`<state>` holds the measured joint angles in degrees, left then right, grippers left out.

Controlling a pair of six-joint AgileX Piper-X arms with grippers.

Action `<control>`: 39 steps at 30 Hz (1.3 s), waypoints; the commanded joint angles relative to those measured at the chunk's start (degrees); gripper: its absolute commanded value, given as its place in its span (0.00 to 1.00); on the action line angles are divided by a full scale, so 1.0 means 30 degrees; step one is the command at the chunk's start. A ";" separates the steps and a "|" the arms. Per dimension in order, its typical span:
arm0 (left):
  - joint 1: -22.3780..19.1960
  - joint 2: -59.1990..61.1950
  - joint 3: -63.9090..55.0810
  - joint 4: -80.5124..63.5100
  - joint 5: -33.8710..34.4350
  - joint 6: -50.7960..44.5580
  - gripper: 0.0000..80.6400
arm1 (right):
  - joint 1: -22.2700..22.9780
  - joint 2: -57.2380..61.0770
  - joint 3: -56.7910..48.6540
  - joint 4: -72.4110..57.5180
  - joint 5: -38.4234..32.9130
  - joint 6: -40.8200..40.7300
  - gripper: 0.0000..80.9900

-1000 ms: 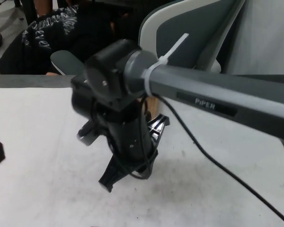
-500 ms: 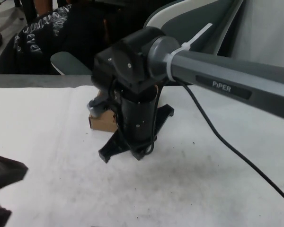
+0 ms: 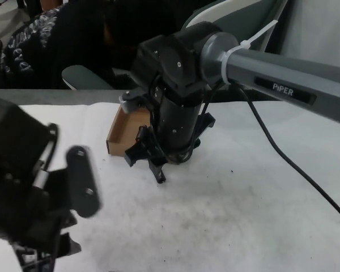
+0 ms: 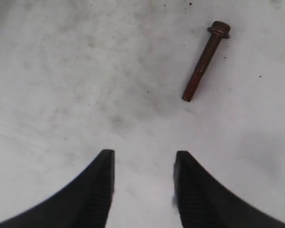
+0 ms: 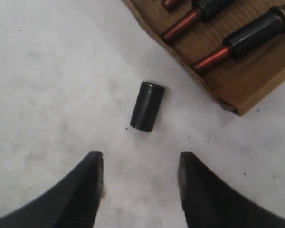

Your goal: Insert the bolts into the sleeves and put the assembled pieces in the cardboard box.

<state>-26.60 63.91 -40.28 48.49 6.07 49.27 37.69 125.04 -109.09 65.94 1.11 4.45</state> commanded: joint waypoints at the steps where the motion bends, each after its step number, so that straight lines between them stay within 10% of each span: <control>1: -0.1698 0.0905 -0.0814 -0.0976 -0.2820 0.1006 0.53 | -0.0245 -0.0308 -0.0048 -0.0590 -0.0369 0.0128 0.58; 39: -0.1838 0.8506 -0.4213 -0.0953 -0.0059 0.0106 0.62 | -0.0875 0.3248 -0.2320 -0.1235 -0.1343 0.0673 0.58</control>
<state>-31.97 89.06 -52.27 46.02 5.30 49.71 35.35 134.62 -115.00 62.28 -2.66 6.10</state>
